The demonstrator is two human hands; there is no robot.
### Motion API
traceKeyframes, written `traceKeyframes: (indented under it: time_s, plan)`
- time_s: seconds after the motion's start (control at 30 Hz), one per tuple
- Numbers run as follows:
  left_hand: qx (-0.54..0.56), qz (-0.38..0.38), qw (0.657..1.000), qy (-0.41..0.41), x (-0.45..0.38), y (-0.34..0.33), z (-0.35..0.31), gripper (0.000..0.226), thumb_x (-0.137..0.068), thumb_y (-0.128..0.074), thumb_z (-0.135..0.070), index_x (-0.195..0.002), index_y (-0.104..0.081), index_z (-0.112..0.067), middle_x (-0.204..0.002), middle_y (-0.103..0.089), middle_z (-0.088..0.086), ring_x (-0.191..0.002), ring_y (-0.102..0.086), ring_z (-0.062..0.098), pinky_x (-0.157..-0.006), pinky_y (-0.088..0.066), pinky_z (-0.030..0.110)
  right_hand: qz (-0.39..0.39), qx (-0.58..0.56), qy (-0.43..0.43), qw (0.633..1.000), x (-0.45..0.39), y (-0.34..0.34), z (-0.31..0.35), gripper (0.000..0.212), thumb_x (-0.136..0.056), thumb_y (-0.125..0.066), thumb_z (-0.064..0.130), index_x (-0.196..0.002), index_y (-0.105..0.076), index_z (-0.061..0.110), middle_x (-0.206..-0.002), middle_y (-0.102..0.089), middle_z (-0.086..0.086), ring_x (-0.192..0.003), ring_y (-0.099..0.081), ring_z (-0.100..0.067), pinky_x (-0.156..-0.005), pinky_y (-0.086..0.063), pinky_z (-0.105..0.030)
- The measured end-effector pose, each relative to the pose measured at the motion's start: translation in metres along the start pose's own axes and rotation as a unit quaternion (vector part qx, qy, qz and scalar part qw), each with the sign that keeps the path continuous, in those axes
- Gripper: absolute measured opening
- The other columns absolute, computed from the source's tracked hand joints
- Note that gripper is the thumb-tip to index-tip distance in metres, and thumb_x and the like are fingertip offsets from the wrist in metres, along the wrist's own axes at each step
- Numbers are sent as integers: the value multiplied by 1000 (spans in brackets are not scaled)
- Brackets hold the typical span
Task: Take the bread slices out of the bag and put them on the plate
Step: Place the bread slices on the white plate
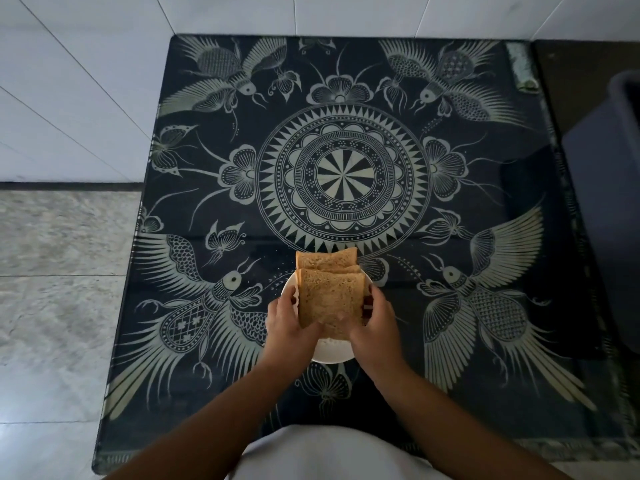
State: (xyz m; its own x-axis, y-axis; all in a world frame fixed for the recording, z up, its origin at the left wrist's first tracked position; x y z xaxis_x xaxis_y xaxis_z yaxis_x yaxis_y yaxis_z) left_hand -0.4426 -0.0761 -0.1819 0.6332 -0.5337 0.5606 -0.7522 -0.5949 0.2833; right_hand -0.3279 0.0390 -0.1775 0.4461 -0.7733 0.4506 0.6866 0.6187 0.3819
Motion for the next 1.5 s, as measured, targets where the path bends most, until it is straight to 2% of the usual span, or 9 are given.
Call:
traceKeyframes:
  time_s: [0.1, 0.23, 0.33, 0.63, 0.83, 1.1, 1.27, 1.33, 1.5]
  plan:
    - [-8, 1, 1000, 4, 3, -3, 2, 69, -84, -66, -20, -144, -32, -32, -120, -37, -8, -108, -50, 13, -73, -47, 18, -6, 13, 20, 1000, 7, 1, 1, 66, -84, -71, 14, -143, -44, 22, -128, -46, -1, -116, -53, -13, -90, -49, -26]
    - [-22, 9, 1000, 0, 4, -4, 2, 69, -86, -63, -17, -146, -31, -30, -123, -35, -3, -111, -49, 18, -85, -51, 32, 11, 37, 26, 999, 7, 1, 6, 68, -84, -68, 12, -146, -42, 18, -133, -44, -7, -121, -50, -21, -95, -49, -35]
    - [-23, 11, 1000, -10, 10, -4, 3, 64, -88, -62, -19, -144, -33, -31, -125, -35, -1, -102, -50, 8, -75, -46, 18, 19, 46, 25, 998, 11, 3, 6, 66, -86, -69, 16, -146, -42, 17, -136, -43, -8, -121, -51, -21, -100, -49, -41]
    - [-73, 16, 997, -17, 26, -2, 19, 55, -94, -58, -16, -144, -37, -26, -122, -37, 2, -97, -49, 6, -56, -44, 4, 52, 91, 2, 994, 27, 5, -12, 69, -86, -68, 18, -148, -38, 13, -133, -35, -2, -119, -46, -15, -93, -39, -25]
    - [-105, 33, 994, -8, 25, 0, 14, 63, -92, -55, -13, -150, -30, -22, -128, -41, 5, -108, -45, 15, -83, -40, 23, 56, 99, 21, 993, 22, 4, -7, 60, -83, -68, 14, -139, -49, 16, -127, -46, -4, -110, -49, -13, -84, -40, -23]
    - [-72, 49, 996, -10, 28, 2, 20, 50, -90, -58, -15, -137, -46, -25, -118, -47, 4, -108, -55, 22, -90, -55, 42, 80, 100, 8, 992, 30, 5, -14, 62, -84, -69, 22, -142, -47, 18, -135, -45, -6, -115, -51, -15, -91, -48, -30]
    - [-66, 25, 997, -1, 29, 0, 27, 63, -89, -60, -12, -145, -34, -21, -109, -39, -16, -97, -49, 3, -66, -47, 13, 73, 97, -5, 993, 33, 4, -17, 76, -83, -72, 24, -149, -35, 16, -142, -36, -6, -123, -46, -17, -95, -46, -31]
    - [-52, 15, 999, 4, 31, -2, 29, 62, -89, -61, -12, -145, -37, -22, -113, -39, -10, -97, -50, 1, -61, -48, 11, 71, 99, -9, 992, 36, 2, -19, 80, -83, -71, 22, -151, -30, 16, -144, -33, -7, -125, -42, -17, -96, -43, -30]
    - [-71, 21, 997, 9, 32, 0, 29, 59, -90, -59, -12, -144, -40, -21, -118, -41, -1, -108, -54, 19, -86, -55, 32, 79, 110, -19, 991, 37, 1, -23, 81, -84, -70, 20, -152, -28, 14, -144, -29, -6, -123, -38, -13, -93, -36, -24]
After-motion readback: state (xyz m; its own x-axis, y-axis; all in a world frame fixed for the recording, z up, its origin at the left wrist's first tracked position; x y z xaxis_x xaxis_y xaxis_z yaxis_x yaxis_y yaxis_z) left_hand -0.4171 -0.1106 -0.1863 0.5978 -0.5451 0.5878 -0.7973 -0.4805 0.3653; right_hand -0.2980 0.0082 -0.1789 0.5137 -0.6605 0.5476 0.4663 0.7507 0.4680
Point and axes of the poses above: each hand's wrist, its own x-axis away from the middle knuckle, its own y-axis out of the back of the hand, z = x × y, the point moved 4 cm from there along -x, towards the middle knuckle
